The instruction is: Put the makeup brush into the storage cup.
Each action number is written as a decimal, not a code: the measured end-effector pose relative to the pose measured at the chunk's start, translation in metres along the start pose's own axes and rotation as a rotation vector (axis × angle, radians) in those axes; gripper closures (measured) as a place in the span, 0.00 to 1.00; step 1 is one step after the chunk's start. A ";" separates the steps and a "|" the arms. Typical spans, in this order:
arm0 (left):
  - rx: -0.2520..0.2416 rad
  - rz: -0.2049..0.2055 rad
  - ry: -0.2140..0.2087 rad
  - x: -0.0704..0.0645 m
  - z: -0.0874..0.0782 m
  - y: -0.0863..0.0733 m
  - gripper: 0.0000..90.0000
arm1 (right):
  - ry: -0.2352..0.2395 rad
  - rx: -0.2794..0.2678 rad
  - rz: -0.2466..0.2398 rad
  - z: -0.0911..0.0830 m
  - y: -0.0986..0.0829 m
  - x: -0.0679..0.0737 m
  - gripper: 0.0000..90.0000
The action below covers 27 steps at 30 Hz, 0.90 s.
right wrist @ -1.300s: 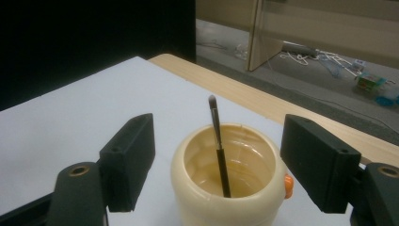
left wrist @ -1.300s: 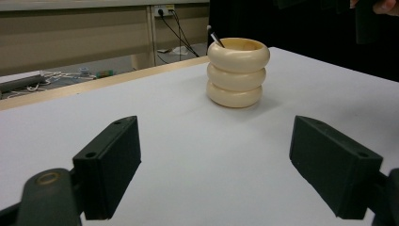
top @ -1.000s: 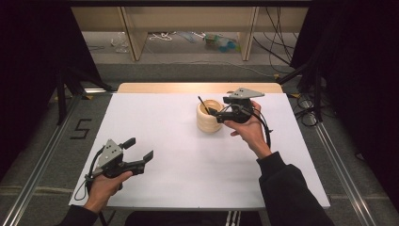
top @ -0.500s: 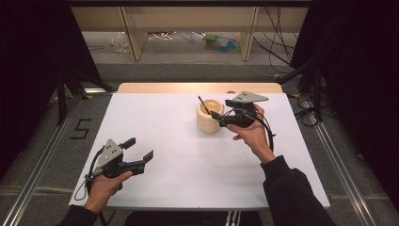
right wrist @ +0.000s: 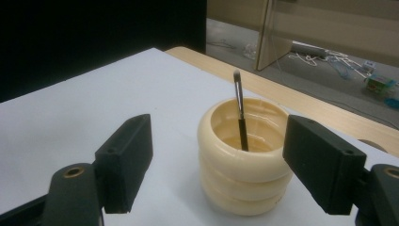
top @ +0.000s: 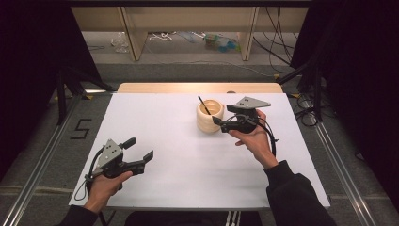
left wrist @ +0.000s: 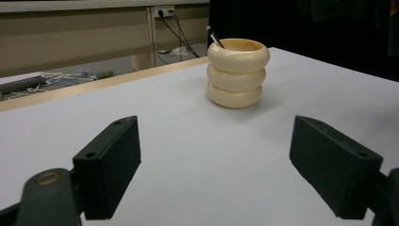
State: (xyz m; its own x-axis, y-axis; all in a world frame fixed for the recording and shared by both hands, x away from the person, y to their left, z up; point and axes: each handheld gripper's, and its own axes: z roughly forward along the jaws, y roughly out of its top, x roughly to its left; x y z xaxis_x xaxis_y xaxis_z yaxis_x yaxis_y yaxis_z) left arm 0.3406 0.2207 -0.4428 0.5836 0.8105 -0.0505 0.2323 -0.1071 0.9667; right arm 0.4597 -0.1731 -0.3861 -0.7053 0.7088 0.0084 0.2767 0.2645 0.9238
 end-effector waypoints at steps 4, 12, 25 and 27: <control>-0.001 -0.001 0.000 0.000 0.000 0.000 0.19 | 0.000 -0.007 0.001 -0.004 -0.002 0.001 0.28; -0.001 -0.001 0.000 0.000 0.000 0.000 0.19 | 0.003 -0.019 0.007 -0.011 -0.004 0.002 0.29; -0.001 -0.002 -0.001 0.000 0.000 0.000 0.19 | -0.001 -0.010 0.013 -0.021 -0.015 0.003 0.26; -0.001 -0.002 -0.001 0.000 0.000 0.000 0.19 | -0.001 -0.035 0.017 -0.022 -0.017 0.003 0.26</control>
State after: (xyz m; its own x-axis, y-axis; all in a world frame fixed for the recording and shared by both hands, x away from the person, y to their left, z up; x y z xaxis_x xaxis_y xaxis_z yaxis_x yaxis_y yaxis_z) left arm 0.3407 0.2208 -0.4427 0.5837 0.8103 -0.0521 0.2328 -0.1055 0.9668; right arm 0.4384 -0.1895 -0.3934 -0.6999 0.7138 0.0238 0.2660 0.2296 0.9362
